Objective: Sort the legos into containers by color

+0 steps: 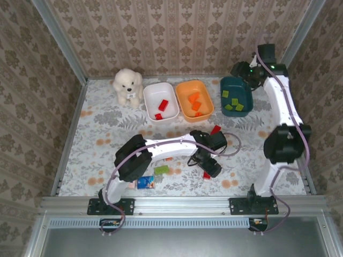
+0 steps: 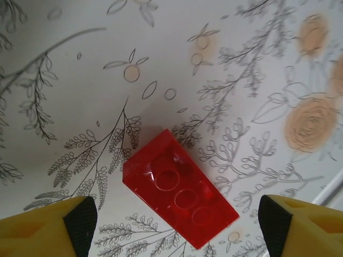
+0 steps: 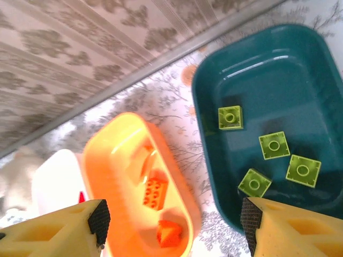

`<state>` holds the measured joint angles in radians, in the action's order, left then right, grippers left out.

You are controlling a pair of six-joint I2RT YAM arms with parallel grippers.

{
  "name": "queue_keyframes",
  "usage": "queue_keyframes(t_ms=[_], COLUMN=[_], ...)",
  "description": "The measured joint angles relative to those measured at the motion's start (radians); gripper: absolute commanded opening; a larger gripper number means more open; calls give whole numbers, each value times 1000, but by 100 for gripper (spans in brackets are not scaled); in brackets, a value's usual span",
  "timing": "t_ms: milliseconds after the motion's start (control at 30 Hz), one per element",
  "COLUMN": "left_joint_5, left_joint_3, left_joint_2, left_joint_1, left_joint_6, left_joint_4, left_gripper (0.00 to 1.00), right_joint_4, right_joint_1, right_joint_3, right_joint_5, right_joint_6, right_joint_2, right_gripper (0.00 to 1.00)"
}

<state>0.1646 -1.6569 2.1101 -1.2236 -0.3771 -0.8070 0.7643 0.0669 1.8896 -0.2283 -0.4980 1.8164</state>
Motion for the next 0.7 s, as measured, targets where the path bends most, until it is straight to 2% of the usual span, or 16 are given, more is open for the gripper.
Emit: queue_keyframes(t_ms=[100, 233, 267, 433, 600, 700], left_joint_5=[-22, -40, -58, -100, -150, -194], left_joint_3=[0, -7, -17, -45, -50, -44], left_joint_2=[20, 57, 68, 87, 81, 42], left_joint_1=[-8, -26, -31, -40, -40, -22], left_joint_6=[-49, -100, -108, -146, -147, -147], left_joint_4=[-10, -10, -18, -29, -34, -48], left_gripper=[80, 70, 66, 30, 23, 23], right_joint_4=[-42, -75, -77, -77, -79, -78], right_joint_1=[-1, -3, -5, -31, -50, -64], right_joint_3=[-150, -319, -347, -425, -420, -401], right_joint_5=[0, 0, 0, 9, 13, 26], right_joint_6=[-4, -23, -29, -61, -82, -86], right_joint_2=[-163, -290, -306, -343, -381, -408], right_gripper=[69, 68, 67, 67, 67, 66])
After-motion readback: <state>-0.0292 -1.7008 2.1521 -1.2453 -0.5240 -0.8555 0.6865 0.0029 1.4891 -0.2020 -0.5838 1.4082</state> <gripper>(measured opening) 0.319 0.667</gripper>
